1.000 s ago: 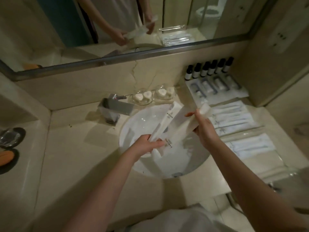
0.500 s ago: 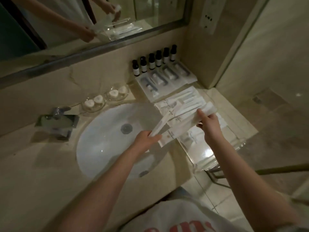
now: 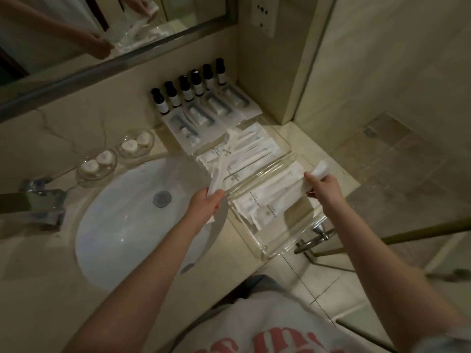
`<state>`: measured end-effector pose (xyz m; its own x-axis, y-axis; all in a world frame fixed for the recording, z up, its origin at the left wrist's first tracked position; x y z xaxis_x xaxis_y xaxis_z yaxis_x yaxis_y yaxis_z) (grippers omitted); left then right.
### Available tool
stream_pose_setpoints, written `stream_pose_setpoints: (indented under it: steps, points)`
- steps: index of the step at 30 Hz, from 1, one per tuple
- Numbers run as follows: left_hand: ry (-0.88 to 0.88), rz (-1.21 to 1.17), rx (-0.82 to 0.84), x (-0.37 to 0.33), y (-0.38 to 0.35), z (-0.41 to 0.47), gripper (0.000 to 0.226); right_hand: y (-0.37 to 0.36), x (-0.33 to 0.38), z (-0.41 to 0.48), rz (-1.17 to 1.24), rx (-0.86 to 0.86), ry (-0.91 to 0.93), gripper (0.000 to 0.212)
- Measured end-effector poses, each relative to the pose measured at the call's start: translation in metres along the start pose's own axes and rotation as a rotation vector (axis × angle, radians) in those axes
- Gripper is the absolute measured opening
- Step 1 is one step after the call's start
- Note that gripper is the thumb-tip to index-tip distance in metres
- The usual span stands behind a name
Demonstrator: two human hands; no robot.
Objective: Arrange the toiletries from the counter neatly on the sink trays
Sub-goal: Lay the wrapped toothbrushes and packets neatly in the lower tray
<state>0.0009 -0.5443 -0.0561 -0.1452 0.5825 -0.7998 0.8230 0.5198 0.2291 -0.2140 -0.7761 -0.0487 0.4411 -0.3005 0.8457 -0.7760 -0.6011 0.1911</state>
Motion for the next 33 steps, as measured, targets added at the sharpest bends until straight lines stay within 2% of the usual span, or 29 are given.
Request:
stream_pose_setpoints:
  steps: [3,7,10,12,14,17,19,25,33]
  points:
    - [0.000,-0.004,-0.004,0.000,-0.001,0.002,0.018,-0.001,-0.020,0.008,-0.136,0.019,-0.091,0.034]
    - [0.000,0.011,-0.029,0.000,-0.001,0.005,0.019,0.001,-0.016,0.008,-0.597,-0.029,-0.067,0.023]
    - [-0.007,0.017,-0.034,-0.003,-0.004,0.005,0.020,0.001,-0.005,0.005,-0.840,-0.117,0.058,0.024]
    - [-0.022,0.022,-0.033,-0.007,-0.005,0.006,0.022,-0.003,0.005,0.002,-1.003,-0.140,0.226,0.029]
    - [-0.020,0.016,-0.024,-0.008,-0.008,0.006,0.020,-0.021,0.010,-0.002,-1.133,0.023,0.406,0.041]
    - [-0.017,0.008,-0.023,-0.007,-0.011,0.009,0.020,-0.052,0.005,-0.015,-1.205,0.314,0.605,0.042]
    - [-0.015,0.005,-0.019,-0.007,-0.012,0.010,0.019,-0.065,-0.004,-0.020,-1.238,0.387,0.661,0.030]
    - [-0.011,0.005,-0.014,-0.007,-0.013,0.013,0.019,-0.071,-0.012,-0.022,-1.177,0.323,0.716,0.023]
    - [-0.005,0.004,-0.011,-0.006,-0.013,0.009,0.019,-0.080,-0.007,-0.016,-1.130,0.325,0.678,0.029]
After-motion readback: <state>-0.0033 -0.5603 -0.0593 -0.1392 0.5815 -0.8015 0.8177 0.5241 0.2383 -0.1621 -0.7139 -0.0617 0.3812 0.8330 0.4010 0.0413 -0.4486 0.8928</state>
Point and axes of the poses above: each hand's wrist, its own z-axis towards the middle knuckle, its own y-axis out of the back of the hand, x = y × z, the point moved 9 cm from there along z, towards the middle knuckle, and after that the axes turned 9 degrees about x, right-handed, at the moved point
